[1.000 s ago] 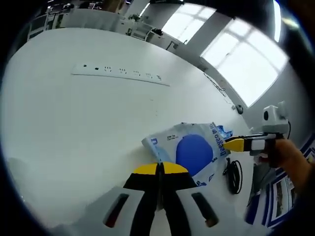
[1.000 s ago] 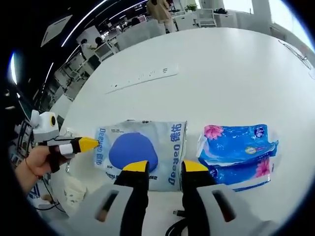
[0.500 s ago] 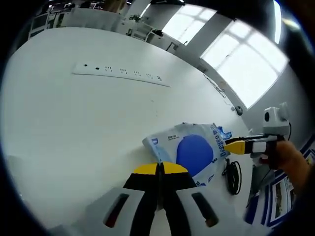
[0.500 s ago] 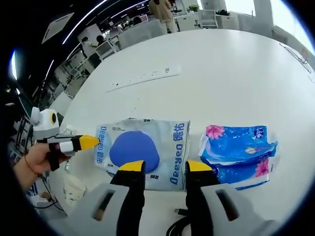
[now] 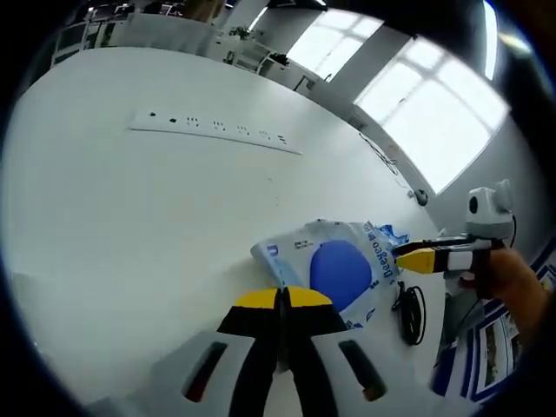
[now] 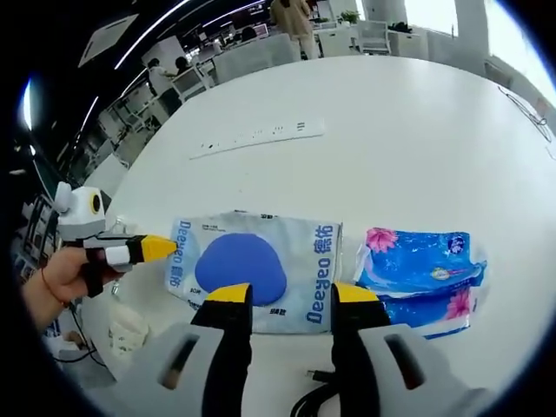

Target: Arrange the tabletop items into an orderly group along one side of the table until the central work area is clear of visible clutter.

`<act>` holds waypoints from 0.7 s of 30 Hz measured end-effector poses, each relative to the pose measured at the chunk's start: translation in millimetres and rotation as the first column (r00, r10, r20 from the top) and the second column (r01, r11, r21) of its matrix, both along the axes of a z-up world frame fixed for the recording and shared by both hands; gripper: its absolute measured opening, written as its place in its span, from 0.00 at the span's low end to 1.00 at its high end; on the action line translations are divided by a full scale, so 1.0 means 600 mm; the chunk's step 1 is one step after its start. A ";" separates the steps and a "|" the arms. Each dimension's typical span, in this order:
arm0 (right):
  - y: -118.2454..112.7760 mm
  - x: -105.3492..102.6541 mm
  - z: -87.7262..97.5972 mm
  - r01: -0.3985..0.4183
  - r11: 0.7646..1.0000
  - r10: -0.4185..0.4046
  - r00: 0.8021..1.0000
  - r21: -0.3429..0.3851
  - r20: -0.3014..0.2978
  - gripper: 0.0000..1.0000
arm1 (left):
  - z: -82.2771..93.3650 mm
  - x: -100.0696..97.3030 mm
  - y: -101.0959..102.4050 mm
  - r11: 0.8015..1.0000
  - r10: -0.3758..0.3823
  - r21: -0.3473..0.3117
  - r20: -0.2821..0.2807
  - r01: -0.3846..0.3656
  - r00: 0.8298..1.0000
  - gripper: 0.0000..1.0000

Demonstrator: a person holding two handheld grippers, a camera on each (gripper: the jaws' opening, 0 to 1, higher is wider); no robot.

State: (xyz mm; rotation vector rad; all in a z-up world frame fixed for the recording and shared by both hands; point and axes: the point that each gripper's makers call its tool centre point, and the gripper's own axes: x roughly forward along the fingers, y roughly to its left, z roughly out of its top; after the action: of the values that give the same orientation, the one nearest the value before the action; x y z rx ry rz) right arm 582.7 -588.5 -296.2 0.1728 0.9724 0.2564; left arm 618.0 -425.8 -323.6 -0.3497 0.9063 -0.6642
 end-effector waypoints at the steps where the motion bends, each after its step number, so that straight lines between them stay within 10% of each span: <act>1: 0.001 0.000 0.000 0.000 1.000 0.000 1.000 0.003 0.001 0.34 | 0.000 0.000 0.000 1.000 0.001 -0.002 0.000 -0.001 1.000 0.00; 21: 0.006 -0.002 0.006 -0.005 1.000 0.005 1.000 0.013 0.007 0.34 | 0.004 -0.002 -0.005 1.000 -0.017 -0.010 0.009 0.017 1.000 0.12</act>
State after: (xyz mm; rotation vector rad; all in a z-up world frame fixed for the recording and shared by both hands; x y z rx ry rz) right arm 581.6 -585.1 -292.4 0.1810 0.9650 0.2678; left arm 616.9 -428.5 -321.3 -0.3480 0.8985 -0.6854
